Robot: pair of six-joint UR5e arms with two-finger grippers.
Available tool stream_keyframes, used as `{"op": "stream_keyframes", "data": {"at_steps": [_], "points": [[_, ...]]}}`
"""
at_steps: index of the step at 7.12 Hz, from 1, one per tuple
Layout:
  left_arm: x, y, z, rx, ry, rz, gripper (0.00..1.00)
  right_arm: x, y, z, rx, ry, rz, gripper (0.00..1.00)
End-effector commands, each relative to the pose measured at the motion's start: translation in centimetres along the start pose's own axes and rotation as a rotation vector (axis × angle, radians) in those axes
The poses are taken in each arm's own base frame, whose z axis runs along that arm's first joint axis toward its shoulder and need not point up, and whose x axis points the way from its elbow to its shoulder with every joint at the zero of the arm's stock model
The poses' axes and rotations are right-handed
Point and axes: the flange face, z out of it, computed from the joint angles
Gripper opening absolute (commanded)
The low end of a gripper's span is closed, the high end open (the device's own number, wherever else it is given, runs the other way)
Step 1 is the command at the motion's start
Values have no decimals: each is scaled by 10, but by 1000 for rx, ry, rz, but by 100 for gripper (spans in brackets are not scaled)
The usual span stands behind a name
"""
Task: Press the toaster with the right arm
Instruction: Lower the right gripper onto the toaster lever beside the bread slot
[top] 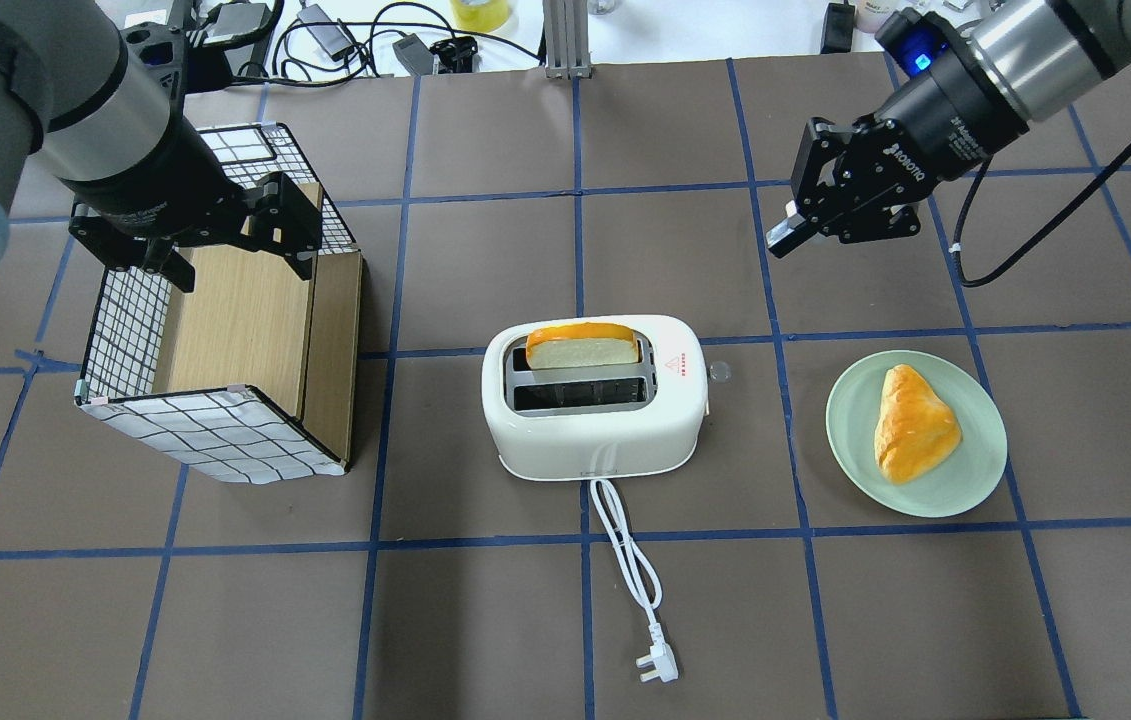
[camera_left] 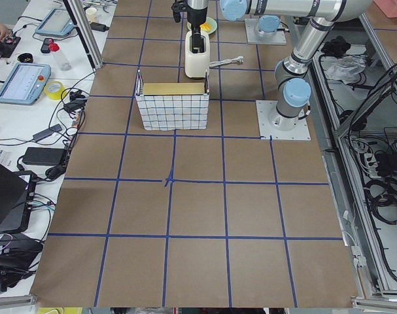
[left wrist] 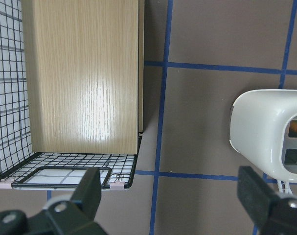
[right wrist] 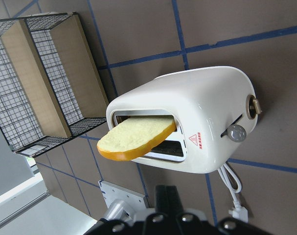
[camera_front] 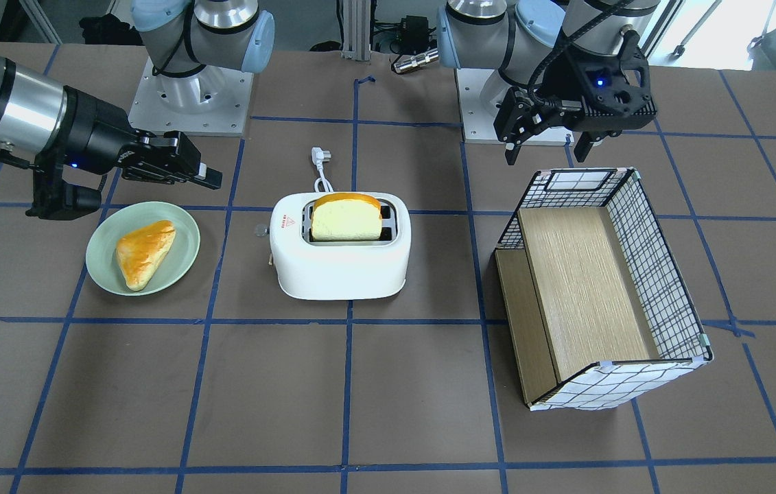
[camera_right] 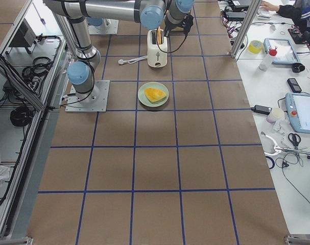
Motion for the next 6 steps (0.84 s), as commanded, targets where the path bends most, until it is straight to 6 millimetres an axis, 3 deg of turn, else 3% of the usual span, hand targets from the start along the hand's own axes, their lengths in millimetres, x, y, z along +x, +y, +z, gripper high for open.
{"op": "stream_keyframes", "data": {"at_steps": [1,4,6], "points": [[0,0,0,0,0,0,100,51,-5,27,-5,-106,-93,0],[0,0,0,0,0,0,100,105,0,94,61,-155,-188,0],[0,0,0,0,0,0,100,117,3,112,82,-164,-203,0]]}}
